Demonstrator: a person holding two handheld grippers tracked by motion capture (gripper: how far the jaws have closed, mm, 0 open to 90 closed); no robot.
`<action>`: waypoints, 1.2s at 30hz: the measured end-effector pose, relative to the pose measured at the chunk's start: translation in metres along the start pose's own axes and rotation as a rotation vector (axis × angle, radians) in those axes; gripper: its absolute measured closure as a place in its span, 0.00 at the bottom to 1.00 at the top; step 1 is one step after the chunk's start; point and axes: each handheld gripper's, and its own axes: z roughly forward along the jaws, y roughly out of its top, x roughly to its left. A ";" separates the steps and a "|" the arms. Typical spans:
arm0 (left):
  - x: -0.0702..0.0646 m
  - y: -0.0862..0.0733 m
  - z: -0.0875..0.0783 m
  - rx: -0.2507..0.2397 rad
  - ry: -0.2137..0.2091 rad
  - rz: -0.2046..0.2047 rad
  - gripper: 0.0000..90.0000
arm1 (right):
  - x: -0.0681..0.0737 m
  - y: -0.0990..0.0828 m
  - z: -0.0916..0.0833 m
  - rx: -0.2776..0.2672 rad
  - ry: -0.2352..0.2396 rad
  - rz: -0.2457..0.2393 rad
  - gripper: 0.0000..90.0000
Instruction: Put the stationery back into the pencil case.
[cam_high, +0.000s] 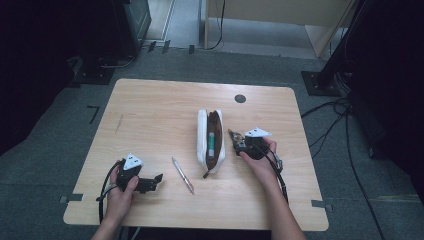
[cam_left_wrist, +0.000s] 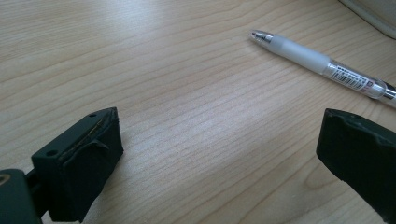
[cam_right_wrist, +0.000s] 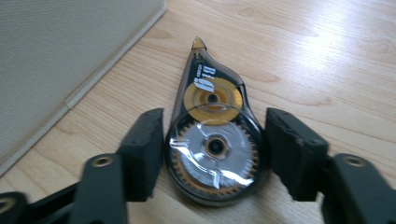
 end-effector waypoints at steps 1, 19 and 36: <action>0.000 0.000 0.000 0.000 0.000 0.002 0.00 | 0.000 0.000 0.000 -0.001 0.003 -0.002 0.46; -0.017 0.004 -0.004 -0.018 -0.058 0.042 0.00 | 0.005 -0.050 -0.059 0.011 0.107 -0.100 0.46; -0.057 0.006 0.005 -0.007 -0.222 0.104 0.00 | 0.048 -0.083 -0.095 0.020 0.399 -0.301 0.46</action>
